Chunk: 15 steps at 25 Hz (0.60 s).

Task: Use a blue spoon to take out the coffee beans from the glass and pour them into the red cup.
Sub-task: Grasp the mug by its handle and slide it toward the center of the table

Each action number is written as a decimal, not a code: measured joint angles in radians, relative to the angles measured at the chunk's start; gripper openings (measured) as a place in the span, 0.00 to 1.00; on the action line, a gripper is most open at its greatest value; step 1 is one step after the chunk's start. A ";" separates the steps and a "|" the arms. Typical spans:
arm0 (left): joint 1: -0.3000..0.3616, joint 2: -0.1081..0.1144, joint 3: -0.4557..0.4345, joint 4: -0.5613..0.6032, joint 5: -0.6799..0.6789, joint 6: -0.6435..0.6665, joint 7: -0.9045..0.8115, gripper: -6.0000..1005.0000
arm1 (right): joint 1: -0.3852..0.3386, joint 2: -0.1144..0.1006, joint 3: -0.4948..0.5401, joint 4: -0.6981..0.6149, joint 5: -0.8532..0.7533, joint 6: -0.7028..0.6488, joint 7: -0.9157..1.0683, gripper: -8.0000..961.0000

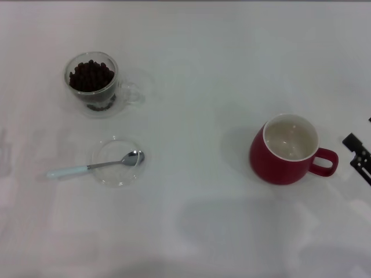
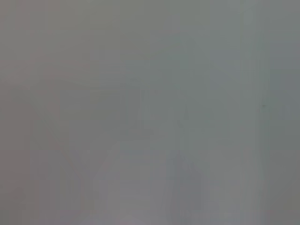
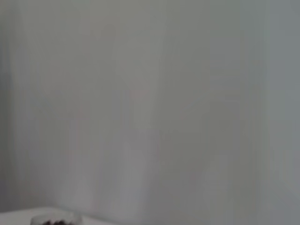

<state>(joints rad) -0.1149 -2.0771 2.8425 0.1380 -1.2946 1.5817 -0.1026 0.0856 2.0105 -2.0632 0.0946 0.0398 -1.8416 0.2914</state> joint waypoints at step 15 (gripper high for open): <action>0.004 -0.001 0.000 -0.001 0.003 0.005 0.005 0.45 | -0.018 0.002 0.000 -0.004 -0.072 0.142 -0.003 0.64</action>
<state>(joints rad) -0.1110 -2.0785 2.8425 0.1365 -1.2914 1.5867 -0.0972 0.0676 2.0126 -2.0632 0.0907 -0.0322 -1.6994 0.2883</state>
